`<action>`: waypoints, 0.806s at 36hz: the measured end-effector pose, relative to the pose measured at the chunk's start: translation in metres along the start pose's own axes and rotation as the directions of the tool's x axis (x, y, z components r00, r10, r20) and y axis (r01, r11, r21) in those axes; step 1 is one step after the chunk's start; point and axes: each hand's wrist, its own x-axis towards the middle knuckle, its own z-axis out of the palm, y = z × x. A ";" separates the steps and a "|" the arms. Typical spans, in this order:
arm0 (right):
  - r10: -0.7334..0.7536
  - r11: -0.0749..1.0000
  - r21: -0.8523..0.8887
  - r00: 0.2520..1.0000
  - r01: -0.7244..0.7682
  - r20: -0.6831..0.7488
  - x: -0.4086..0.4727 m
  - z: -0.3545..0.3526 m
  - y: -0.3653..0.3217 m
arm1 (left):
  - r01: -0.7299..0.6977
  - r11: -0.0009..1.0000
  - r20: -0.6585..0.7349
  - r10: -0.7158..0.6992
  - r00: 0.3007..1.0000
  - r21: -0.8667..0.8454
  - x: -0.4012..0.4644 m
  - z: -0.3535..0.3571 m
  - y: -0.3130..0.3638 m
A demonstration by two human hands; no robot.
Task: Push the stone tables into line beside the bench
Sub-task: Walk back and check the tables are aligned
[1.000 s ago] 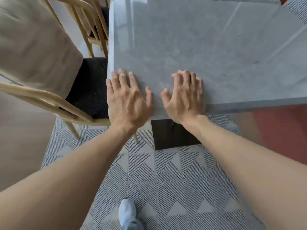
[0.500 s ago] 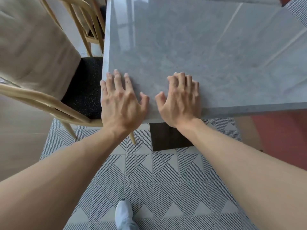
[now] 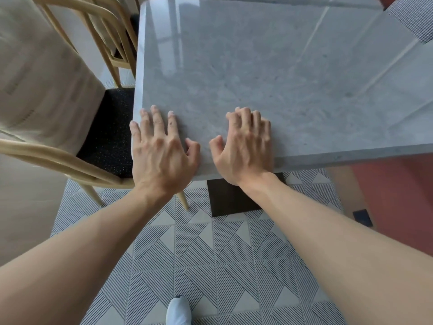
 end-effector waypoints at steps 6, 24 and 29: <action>0.020 1.000 -0.012 1.000 -0.021 -0.006 0.013 0.009 -0.014 | -0.015 1.000 -0.036 0.014 0.999 -0.018 0.018 0.004 -0.017; 0.044 0.997 -0.062 0.999 -0.046 -0.033 0.037 0.022 -0.033 | -0.039 0.997 -0.098 0.032 0.995 -0.069 0.048 0.009 -0.042; 0.041 0.997 -0.058 0.998 -0.043 -0.047 0.038 0.024 -0.036 | -0.051 0.997 -0.118 0.044 0.992 -0.058 0.051 0.011 -0.046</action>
